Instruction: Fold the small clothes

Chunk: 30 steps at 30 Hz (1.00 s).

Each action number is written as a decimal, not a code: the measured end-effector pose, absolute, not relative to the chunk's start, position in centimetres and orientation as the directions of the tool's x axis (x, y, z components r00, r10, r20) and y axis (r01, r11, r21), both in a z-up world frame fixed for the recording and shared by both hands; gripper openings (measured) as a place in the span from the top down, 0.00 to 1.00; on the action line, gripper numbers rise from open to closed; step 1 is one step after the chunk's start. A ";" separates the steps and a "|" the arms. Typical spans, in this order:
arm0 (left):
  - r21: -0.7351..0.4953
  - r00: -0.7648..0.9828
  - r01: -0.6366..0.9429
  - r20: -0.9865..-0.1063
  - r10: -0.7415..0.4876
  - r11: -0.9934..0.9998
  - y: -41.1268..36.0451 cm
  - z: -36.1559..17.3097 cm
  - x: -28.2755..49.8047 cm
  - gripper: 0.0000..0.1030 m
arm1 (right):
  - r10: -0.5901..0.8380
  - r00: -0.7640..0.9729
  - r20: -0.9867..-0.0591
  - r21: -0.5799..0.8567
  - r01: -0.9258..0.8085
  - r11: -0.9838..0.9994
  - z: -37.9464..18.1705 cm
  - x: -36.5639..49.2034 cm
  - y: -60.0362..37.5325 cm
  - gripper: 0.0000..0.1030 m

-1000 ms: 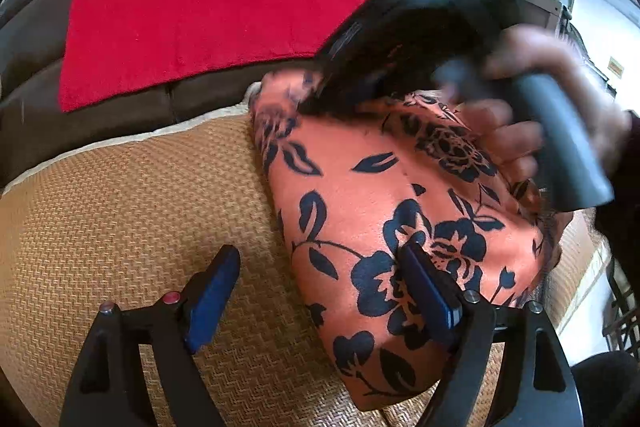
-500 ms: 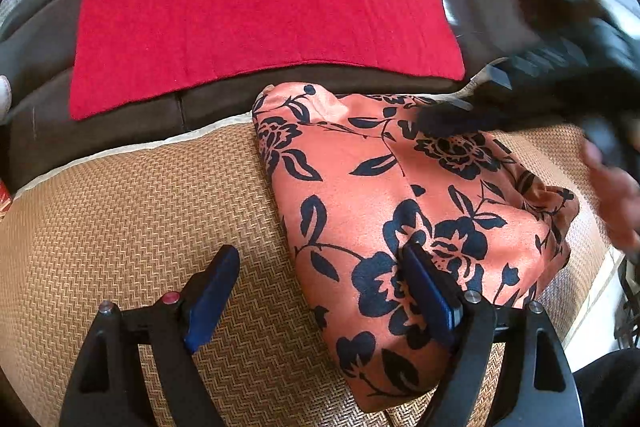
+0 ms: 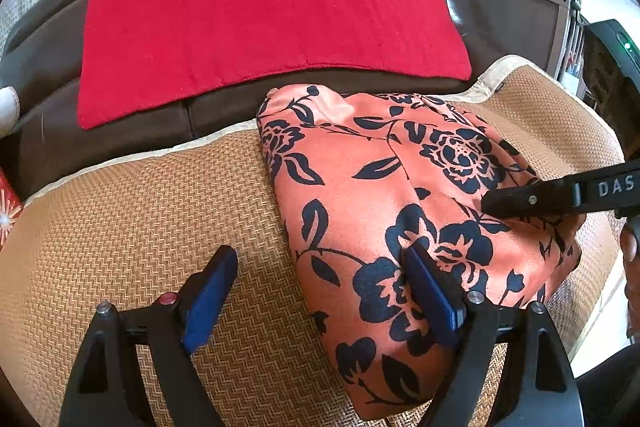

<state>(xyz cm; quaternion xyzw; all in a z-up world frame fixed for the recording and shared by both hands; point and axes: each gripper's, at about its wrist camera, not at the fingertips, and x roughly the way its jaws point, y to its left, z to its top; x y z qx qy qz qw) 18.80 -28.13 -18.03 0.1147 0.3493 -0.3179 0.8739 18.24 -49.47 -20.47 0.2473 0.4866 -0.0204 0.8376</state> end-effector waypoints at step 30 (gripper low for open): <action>-0.193 0.460 0.599 -0.711 -0.531 0.777 -28.6 -18.7 21.8 0.10 | 0.198 0.598 -0.777 0.478 0.354 0.804 -19.9 14.1 -55.5 0.72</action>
